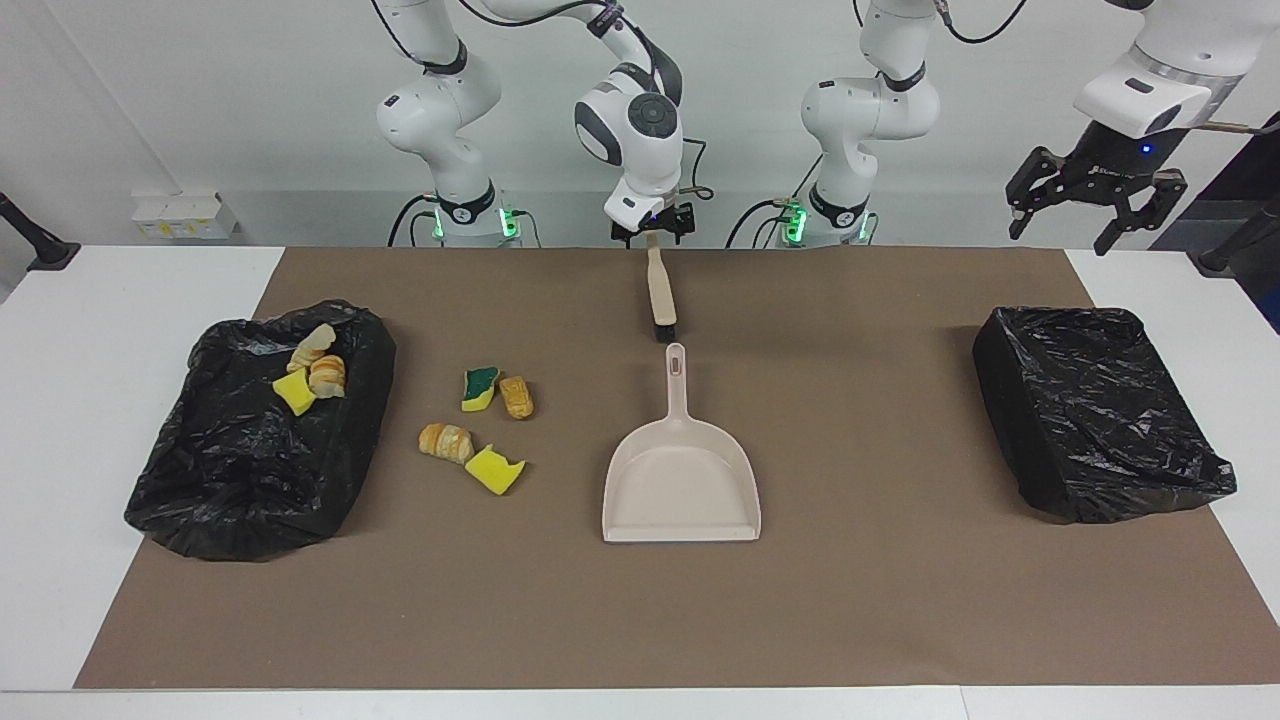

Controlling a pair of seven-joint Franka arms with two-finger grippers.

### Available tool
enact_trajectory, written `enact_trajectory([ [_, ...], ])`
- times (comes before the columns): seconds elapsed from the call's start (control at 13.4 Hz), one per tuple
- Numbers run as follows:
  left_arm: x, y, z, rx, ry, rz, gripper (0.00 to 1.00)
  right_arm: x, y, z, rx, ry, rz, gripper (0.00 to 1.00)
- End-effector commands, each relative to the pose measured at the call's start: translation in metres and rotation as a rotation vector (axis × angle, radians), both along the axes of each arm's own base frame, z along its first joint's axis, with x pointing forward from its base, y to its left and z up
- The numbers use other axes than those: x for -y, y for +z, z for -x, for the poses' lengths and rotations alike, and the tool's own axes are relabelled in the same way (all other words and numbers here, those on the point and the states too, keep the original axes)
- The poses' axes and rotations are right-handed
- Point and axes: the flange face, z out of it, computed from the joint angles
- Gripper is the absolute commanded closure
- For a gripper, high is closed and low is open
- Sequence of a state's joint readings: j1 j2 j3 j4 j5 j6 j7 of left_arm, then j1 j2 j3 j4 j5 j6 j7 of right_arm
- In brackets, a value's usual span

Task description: Sweep and dump trash in bin

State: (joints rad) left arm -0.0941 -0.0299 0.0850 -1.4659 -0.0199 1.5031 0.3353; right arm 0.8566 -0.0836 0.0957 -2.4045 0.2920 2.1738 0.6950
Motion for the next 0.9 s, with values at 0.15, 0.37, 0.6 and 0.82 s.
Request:
enact_trajectory([
  [0.15,0.000,0.007,0.003,0.003,0.000,0.003,0.00,-0.002,-0.006,0.017,-0.008,-0.010,-0.002,0.21],
  [0.37,0.000,0.006,0.002,0.002,0.002,0.001,0.00,-0.006,-0.006,0.022,-0.005,-0.003,-0.002,0.47],
  [0.6,0.002,0.003,-0.002,0.005,-0.001,-0.002,0.00,-0.007,-0.007,0.022,-0.010,-0.005,0.002,1.00],
  [0.82,0.003,0.005,-0.004,0.025,-0.002,-0.002,0.00,-0.009,0.006,0.009,-0.007,-0.023,-0.007,1.00],
])
